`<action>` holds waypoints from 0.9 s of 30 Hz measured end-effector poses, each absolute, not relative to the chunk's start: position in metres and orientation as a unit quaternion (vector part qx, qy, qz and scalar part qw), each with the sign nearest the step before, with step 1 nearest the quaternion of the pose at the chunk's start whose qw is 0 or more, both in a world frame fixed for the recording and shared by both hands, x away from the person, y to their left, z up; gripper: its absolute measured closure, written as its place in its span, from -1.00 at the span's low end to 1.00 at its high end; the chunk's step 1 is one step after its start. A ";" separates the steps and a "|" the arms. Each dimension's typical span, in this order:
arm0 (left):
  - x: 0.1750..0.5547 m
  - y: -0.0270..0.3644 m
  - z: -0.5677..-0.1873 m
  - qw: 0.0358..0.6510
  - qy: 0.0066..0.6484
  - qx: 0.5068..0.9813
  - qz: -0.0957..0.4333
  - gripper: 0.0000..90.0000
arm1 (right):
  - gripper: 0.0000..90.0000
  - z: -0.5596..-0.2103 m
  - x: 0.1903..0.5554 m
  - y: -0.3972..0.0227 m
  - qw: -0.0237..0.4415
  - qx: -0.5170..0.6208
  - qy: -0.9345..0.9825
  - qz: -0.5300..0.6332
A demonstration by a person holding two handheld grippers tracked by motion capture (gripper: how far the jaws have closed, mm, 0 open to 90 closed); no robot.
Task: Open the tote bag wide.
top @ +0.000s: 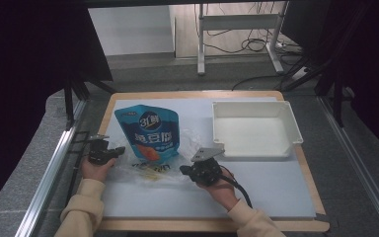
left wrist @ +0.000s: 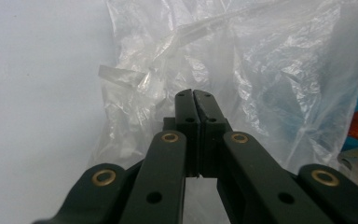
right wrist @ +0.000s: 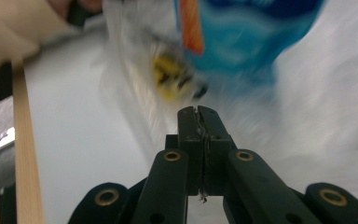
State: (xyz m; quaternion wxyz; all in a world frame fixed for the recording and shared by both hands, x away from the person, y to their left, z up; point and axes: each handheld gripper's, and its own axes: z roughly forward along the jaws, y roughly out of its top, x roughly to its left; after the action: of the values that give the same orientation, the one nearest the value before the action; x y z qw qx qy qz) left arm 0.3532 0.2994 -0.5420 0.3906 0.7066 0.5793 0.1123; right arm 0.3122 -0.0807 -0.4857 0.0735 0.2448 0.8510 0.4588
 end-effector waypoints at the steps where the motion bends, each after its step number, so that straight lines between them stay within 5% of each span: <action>1: 0.353 0.299 -0.542 0.391 0.579 0.707 0.112 0.99 | 0.95 -0.479 0.313 -0.084 0.082 0.245 0.846 0.466; 11: 0.354 0.297 -0.545 0.383 0.576 0.714 0.112 0.99 | 0.96 -0.435 0.347 -0.101 0.153 0.286 0.802 0.501; 27: 0.354 0.296 -0.546 0.381 0.575 0.716 0.111 0.99 | 0.96 -0.480 0.392 -0.065 0.113 0.324 0.819 0.461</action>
State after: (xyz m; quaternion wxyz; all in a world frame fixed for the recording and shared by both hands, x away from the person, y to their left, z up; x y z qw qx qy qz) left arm 0.3537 0.2956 -0.5460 0.3808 0.7157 0.5749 0.1106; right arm 0.3922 -0.0654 -0.4801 0.1131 0.3237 0.8187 0.4607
